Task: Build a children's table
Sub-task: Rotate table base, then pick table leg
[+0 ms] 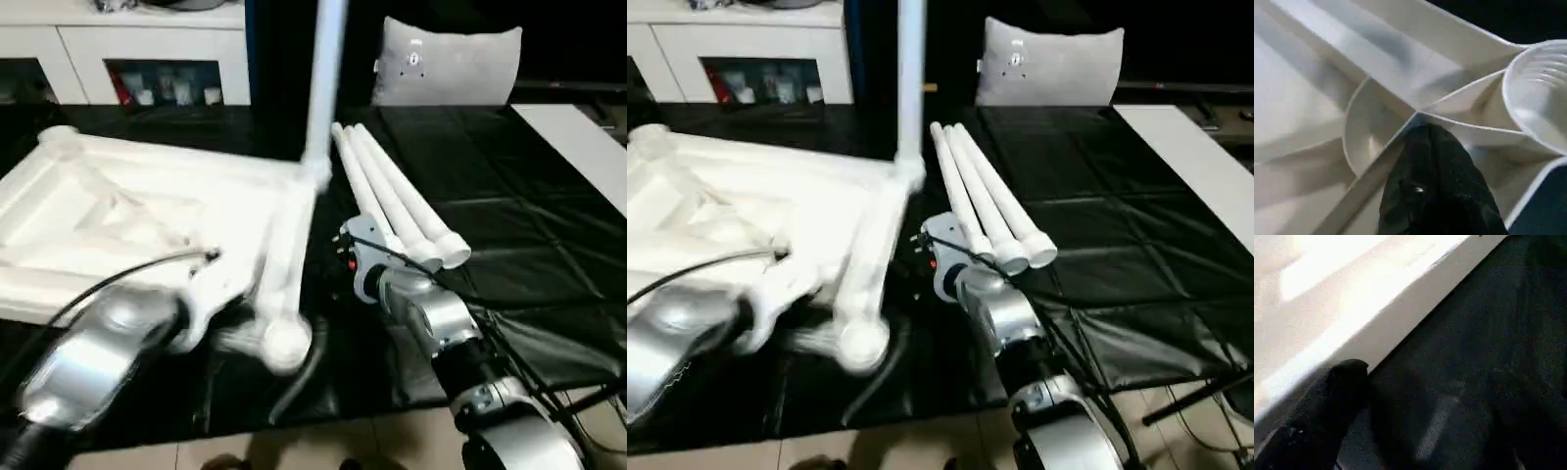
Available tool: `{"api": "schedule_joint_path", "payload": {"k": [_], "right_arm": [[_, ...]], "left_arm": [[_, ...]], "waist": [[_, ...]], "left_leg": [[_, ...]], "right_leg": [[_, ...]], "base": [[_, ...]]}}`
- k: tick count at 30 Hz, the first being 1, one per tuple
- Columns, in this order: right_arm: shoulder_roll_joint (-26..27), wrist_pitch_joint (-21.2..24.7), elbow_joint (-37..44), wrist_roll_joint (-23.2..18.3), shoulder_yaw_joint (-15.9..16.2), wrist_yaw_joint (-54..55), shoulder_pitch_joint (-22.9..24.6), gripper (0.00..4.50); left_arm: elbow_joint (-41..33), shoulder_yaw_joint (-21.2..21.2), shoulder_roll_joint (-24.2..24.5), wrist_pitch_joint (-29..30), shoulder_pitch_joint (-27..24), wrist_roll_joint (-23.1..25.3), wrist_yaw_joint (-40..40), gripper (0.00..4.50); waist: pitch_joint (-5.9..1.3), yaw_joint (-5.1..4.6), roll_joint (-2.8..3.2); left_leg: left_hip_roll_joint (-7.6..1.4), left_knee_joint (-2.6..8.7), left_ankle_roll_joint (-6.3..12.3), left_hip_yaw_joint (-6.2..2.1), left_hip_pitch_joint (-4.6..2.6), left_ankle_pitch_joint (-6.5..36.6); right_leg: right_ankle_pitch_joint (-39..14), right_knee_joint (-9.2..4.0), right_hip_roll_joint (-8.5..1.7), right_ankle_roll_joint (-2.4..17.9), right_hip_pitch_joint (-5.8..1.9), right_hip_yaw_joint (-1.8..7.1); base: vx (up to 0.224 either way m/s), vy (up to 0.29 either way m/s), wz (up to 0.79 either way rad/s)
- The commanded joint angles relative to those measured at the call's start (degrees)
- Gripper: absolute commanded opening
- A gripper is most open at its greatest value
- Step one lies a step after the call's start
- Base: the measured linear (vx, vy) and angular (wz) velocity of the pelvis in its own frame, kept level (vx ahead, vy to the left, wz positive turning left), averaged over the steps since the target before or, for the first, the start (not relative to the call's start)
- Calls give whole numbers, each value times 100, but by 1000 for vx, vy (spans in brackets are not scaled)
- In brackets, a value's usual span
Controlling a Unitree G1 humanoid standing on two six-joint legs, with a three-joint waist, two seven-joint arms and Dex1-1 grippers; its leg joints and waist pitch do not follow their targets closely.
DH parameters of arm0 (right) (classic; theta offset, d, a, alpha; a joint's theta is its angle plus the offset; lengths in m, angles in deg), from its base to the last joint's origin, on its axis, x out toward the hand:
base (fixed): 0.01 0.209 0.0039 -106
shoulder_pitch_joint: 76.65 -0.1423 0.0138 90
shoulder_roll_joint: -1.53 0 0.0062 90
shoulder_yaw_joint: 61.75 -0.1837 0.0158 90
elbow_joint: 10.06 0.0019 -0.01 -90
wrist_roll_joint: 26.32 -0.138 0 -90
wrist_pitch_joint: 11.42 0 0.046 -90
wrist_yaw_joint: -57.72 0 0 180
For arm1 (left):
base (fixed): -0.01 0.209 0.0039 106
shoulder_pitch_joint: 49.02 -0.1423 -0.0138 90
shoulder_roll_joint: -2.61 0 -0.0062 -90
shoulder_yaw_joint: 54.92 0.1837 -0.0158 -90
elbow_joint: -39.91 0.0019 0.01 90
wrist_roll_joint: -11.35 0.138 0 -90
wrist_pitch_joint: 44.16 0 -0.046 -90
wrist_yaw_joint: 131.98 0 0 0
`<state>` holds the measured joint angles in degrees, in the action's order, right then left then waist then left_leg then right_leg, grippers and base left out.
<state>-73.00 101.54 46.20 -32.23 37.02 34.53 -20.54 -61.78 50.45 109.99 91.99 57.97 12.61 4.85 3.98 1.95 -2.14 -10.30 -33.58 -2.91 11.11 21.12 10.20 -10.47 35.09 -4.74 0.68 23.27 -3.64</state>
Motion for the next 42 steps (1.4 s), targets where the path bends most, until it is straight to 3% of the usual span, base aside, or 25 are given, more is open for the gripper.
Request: {"api": "schedule_joint_path", "payload": {"k": [1, 3, 6, 8, 11, 14, 15, 18, 24, 32, 42], "right_arm": [[1, -44, 274, 35, -84, 169, -154, 450], [-16, 11, 464, 37, -175, 337, -233, 450], [-99, 431, 612, 190, -364, 901, -630, 450], [-122, 667, 474, 269, -447, 1132, -845, 450], [-229, 894, -101, 282, -541, 1249, -1281, 450], [-306, 879, -794, 172, -736, 1466, -1668, 450], [-316, 879, -887, 170, -756, 1500, -1721, 450], [-402, 891, -1633, 312, -819, 1647, -2118, 450], [-456, 926, -2324, 321, -840, 1550, -2379, 450], [-545, 1109, -3227, 178, -1071, 1142, -2766, 450], [-787, 1269, -3897, 192, -1220, 771, -3142, 366]], "left_arm": [[76, -90, -3, -54, 89, 156, 232, 6], [96, -180, -53, -39, 115, 99, 283, 6], [-7, -332, -23, 23, 104, -50, 196, 43], [-48, -328, 15, 11, 89, -53, 161, 56], [-123, -387, 7, -43, 71, -170, 166, 84], [-289, -440, 15, -170, 61, -293, 63, 93], [-315, -440, 23, -193, 59, -314, 36, 116], [-545, -414, 94, -232, 34, -494, -173, 132], [-602, -421, 112, -207, 23, -533, -162, 178], [-596, -417, 188, -274, 29, -554, -146, 178], [-603, -327, 236, -299, 67, -623, -226, 183]], "waist": [[-336, 39, 114], [-338, 47, 123], [-364, 54, 127], [-335, 50, 125], [-333, 55, 135], [-328, 77, 127], [-347, 77, 132], [-346, 85, 111], [-347, 87, 102], [-341, 87, 114], [-350, 120, 136]], "left_leg": [[-260, 460, -280, -168, -67, 1435], [-264, 451, -260, -155, -80, 1354], [-255, 436, -298, -142, -88, 1116], [-242, 442, -331, -128, -98, 1220], [-247, 436, -422, -130, -119, 1492], [-250, 426, -425, -121, -107, 1447], [-246, 421, -437, -127, -107, 1401], [-247, 409, -428, -116, -86, 1273], [-242, 388, -368, -98, -68, 1131], [-254, 380, -332, -95, -60, 1158], [-256, 365, -338, -92, -62, 1177]], "right_leg": [[-1187, -391, -340, 1055, -252, 302], [-1096, -384, -326, 1069, -239, 301], [-821, -333, -292, 1116, -243, 292], [-954, -349, -278, 1097, -216, 291], [-1287, -383, -300, 998, -196, 298], [-1184, -384, -303, 1003, -199, 302], [-1107, -354, -299, 1054, -211, 295], [-926, -327, -294, 1093, -219, 285], [-811, -306, -291, 1080, -228, 288], [-763, -295, -292, 1222, -229, 283], [-690, -283, -294, 1313, -232, 275]], "base": [[0, 0, 0], [0, 0, 0], [0, 0, 0], [0, 0, 0], [0, 0, 0], [0, 0, 0], [0, 0, 0], [0, 0, 0], [0, 0, 0], [0, 0, 0], [0, 0, 0]]}}
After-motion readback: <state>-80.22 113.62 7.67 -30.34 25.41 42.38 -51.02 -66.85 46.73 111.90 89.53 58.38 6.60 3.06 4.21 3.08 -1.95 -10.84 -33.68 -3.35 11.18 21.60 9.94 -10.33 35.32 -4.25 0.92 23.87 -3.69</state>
